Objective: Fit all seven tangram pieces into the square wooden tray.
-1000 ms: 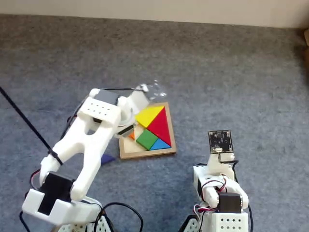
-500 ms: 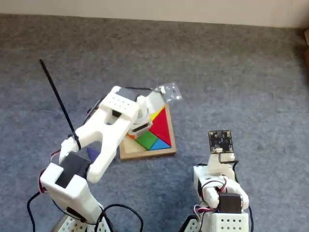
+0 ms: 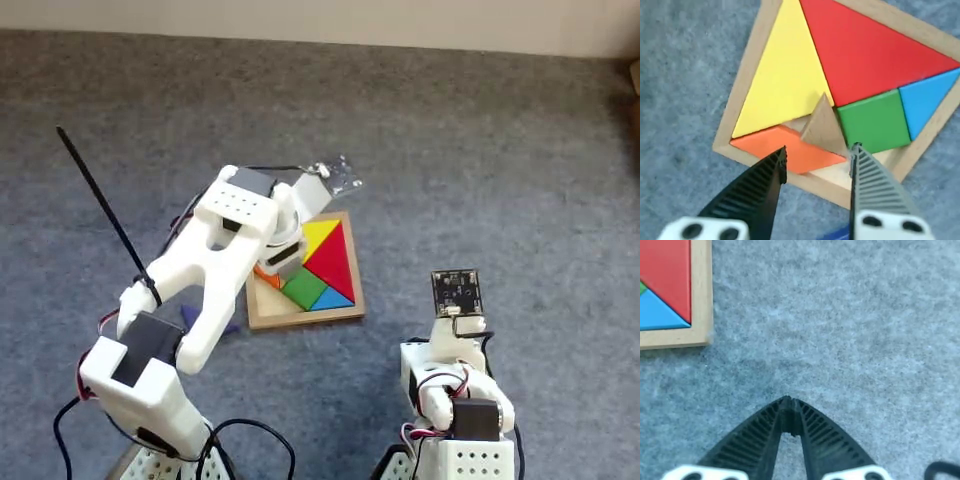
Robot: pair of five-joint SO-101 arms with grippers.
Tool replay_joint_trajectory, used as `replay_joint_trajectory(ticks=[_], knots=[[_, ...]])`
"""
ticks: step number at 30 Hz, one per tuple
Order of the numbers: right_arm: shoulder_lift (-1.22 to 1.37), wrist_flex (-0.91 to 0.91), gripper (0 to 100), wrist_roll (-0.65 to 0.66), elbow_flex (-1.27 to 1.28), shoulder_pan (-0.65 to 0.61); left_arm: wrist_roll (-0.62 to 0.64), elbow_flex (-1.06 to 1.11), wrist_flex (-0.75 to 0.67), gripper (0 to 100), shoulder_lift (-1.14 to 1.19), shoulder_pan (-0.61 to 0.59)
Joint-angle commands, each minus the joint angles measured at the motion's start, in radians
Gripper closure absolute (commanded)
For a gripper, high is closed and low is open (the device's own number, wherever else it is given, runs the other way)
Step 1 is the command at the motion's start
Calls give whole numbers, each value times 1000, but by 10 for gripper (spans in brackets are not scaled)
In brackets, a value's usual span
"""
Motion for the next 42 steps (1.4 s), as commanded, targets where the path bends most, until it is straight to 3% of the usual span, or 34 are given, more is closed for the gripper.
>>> replay_joint_trajectory(ticks=[1, 15, 25, 29, 35, 42], knots=[[-16, 5, 991, -2, 150, 15, 83, -64, 14, 787, -10, -13], [-16, 5, 991, -2, 150, 15, 420, -108, -25, 786, 7, 13], [-16, 5, 991, -3, 150, 15, 437, -108, -34, 790, 153, 58], [-16, 5, 991, -3, 150, 15, 491, -110, -31, 790, 156, 65], [-16, 5, 991, -3, 150, 15, 489, -111, -34, 859, 153, 64], [-16, 5, 991, -3, 150, 15, 491, -105, -29, 859, 68, 42]])
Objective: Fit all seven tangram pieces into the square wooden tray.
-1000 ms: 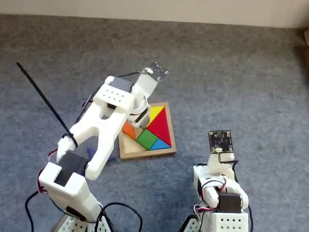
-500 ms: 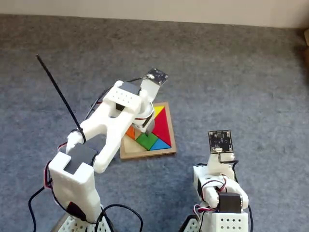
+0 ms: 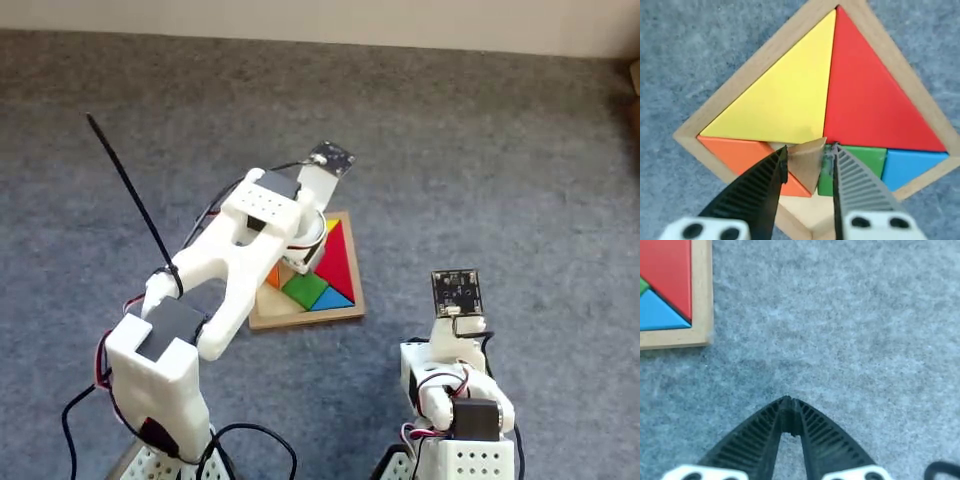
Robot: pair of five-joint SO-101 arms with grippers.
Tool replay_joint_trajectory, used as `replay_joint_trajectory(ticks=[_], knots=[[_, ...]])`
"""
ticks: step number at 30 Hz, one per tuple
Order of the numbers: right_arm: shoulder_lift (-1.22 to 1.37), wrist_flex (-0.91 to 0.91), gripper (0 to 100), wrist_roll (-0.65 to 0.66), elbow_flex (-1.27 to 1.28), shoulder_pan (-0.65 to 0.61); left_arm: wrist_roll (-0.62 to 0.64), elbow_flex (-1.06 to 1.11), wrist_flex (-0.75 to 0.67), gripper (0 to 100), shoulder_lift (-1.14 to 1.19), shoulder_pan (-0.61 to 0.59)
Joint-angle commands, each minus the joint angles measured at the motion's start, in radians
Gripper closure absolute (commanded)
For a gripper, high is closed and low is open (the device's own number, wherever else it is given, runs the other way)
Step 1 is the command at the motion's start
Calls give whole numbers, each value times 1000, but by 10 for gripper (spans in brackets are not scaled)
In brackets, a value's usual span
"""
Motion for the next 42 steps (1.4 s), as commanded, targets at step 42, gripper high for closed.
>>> replay_joint_trajectory(ticks=[42], knots=[[-16, 5, 991, -2, 150, 15, 3, 12, 101, 861, -117, -108]])
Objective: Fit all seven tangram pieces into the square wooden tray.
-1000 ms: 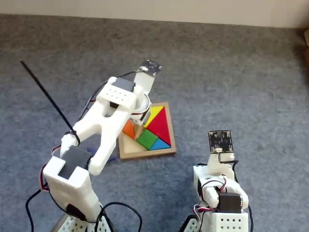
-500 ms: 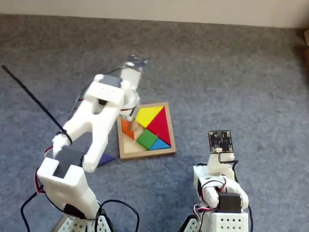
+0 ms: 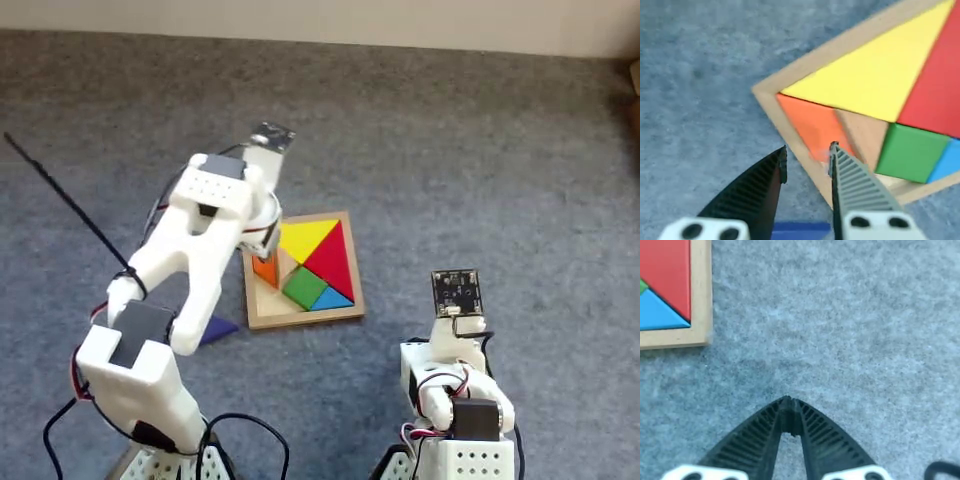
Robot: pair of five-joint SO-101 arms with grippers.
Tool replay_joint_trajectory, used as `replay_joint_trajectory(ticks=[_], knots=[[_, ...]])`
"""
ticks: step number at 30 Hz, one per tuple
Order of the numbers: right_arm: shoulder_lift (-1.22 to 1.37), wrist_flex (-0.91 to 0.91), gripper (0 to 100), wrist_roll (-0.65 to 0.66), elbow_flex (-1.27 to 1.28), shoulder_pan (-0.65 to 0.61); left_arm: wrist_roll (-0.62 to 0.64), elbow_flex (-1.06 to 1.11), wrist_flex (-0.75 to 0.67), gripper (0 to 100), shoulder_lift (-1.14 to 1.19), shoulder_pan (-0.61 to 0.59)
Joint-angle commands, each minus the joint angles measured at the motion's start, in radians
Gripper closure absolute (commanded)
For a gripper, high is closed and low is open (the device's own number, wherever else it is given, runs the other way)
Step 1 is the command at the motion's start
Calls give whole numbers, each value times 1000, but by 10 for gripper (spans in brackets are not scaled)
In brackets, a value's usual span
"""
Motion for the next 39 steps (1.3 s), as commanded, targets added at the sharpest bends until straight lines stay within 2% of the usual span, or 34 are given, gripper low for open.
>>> replay_joint_trajectory(ticks=[1, 10, 20, 28, 33, 39], knots=[[-16, 5, 991, -2, 150, 15, 5, -4, 21, 862, -42, 64], [-16, 5, 991, -2, 150, 15, 5, 22, 20, 861, -42, 139], [-16, 5, 991, -2, 150, 15, 5, 22, 28, 864, -81, 130], [-16, 5, 991, -2, 150, 15, -9, 162, 34, 859, -406, 18], [-16, 5, 991, -2, 150, 15, -183, 292, 43, 853, -539, -64], [-16, 5, 991, -3, 150, 15, -275, 450, 43, 690, -607, -179]])
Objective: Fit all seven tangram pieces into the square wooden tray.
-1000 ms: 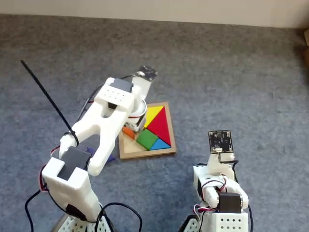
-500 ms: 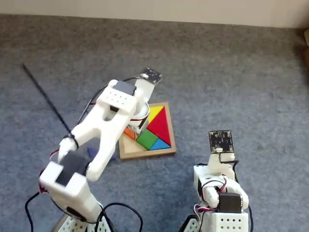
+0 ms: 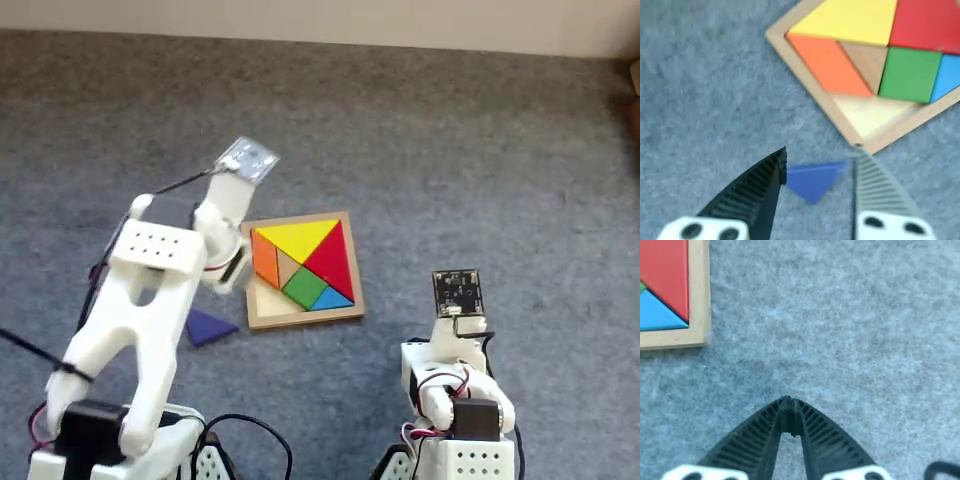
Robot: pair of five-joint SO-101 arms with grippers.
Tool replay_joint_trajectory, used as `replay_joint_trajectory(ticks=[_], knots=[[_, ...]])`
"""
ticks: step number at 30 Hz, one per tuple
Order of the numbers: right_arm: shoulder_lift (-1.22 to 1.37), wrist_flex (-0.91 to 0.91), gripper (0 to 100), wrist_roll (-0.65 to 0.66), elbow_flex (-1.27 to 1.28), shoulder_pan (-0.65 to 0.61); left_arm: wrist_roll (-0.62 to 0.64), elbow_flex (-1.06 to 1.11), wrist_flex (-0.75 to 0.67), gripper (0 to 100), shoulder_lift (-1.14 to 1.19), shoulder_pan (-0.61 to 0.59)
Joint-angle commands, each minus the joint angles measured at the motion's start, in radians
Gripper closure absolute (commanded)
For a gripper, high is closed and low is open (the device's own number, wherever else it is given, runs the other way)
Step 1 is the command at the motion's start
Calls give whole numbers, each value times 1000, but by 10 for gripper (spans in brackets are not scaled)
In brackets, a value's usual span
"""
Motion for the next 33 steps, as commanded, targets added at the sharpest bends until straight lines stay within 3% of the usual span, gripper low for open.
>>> replay_joint_trajectory(ticks=[1, 7, 18, 23, 33], knots=[[-16, 5, 991, -3, 150, 8, -94, 41, 11, 687, -51, -79], [-16, 5, 991, -3, 150, 8, -379, 119, 2, 691, -51, -182], [-16, 5, 991, -3, 150, 8, -885, 168, 2, 691, -58, -183], [-16, 5, 991, -3, 150, 8, -1007, 189, -44, 691, -51, -182], [-16, 5, 991, -2, 150, 8, -1168, 372, -284, 691, -51, -182]])
